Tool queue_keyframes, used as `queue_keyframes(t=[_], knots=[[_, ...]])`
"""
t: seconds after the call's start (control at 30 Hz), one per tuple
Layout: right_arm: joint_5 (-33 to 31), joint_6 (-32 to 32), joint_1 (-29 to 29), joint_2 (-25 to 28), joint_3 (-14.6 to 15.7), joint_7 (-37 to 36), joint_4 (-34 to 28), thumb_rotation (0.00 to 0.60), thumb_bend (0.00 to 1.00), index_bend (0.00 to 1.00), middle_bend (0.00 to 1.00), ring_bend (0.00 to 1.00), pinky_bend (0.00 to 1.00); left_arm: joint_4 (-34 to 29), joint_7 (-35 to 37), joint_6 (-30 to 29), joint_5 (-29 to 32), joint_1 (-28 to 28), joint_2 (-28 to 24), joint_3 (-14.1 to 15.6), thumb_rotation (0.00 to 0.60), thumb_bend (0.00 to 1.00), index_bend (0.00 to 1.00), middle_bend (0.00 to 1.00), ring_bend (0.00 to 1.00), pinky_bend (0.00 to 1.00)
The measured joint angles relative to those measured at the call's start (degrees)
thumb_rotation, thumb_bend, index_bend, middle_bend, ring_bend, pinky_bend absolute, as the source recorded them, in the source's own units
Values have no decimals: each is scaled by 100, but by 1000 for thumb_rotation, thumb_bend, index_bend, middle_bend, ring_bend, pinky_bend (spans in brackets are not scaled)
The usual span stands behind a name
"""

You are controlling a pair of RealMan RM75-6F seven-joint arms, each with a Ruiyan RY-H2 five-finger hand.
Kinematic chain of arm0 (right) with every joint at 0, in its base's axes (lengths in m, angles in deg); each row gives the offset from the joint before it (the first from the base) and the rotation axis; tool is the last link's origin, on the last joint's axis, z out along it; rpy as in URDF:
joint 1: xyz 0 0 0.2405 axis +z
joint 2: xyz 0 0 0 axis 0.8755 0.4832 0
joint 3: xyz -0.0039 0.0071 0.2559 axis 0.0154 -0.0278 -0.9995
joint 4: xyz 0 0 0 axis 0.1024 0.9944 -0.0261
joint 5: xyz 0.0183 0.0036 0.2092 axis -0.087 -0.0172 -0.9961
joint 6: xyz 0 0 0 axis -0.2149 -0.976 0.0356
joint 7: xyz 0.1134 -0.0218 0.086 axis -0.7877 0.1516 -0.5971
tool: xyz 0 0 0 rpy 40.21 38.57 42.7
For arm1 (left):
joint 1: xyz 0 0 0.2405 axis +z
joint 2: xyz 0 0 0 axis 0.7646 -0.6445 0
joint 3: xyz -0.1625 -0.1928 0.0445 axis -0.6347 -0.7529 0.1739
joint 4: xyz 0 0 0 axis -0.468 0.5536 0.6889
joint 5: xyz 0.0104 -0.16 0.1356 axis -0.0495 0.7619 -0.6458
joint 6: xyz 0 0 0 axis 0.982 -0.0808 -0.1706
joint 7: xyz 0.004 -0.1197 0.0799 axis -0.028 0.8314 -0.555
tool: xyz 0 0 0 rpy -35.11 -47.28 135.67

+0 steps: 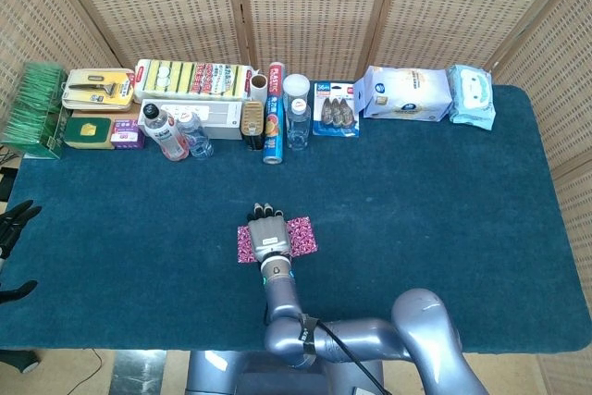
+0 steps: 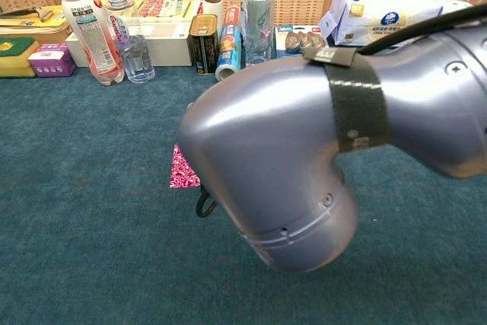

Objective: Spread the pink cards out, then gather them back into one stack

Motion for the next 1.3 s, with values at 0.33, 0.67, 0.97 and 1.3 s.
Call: queue_keyframes(t=[0.33, 0.67, 0.97, 1.3], knots=[[-5, -101, 25, -104, -198, 78, 55, 600, 93, 145, 28, 0, 151, 17, 58, 2, -5, -5, -9, 0, 600, 50, 0, 0, 0, 49], [50, -96, 19, -234, -301, 87, 127, 600, 94, 175, 28, 0, 149, 41, 113, -23, -24, 6, -14, 7, 600, 51, 0, 0, 0, 49], [108, -19, 23, -323, -334, 116, 234, 600, 98, 206, 31, 0, 148, 62, 169, -36, -28, 11, -24, 9, 600, 50, 0, 0, 0, 49], [117, -12, -16, -334, -348, 189, 266, 600, 109, 251, 34, 0, 148, 71, 186, -40, -27, 13, -26, 9, 600, 51, 0, 0, 0, 49]])
